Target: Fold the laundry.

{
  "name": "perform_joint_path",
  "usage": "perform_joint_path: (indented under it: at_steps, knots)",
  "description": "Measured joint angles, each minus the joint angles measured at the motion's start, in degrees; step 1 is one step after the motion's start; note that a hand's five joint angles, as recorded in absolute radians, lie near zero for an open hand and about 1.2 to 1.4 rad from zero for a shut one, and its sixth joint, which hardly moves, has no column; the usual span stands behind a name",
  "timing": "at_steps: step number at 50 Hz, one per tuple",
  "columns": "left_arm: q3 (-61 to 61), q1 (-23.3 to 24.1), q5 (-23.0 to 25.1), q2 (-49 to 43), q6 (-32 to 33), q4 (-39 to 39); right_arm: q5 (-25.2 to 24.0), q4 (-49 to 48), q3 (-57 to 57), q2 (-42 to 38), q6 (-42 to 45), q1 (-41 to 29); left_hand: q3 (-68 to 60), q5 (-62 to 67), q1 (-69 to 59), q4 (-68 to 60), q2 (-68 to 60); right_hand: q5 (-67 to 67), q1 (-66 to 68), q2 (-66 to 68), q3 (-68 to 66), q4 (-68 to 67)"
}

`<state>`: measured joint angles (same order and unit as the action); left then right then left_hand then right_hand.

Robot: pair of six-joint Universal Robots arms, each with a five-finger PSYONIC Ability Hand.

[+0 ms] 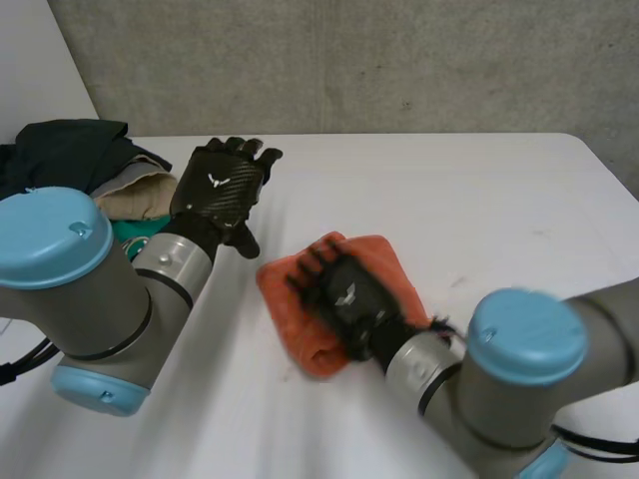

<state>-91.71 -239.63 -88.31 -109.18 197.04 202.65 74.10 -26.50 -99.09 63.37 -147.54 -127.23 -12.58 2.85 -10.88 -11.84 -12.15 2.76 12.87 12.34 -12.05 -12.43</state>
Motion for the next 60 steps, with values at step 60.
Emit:
perform_joint_path:
  at_steps: [60]
  knots:
    - [24.0, 3.2, 21.9, -5.4, -8.8, -24.5, 13.7, 21.0, 3.2, 3.3, -25.3, 12.8, 0.0, 0.0, 0.0, 0.0, 0.0, 0.0, -0.9, -0.4, 0.0, 0.1]
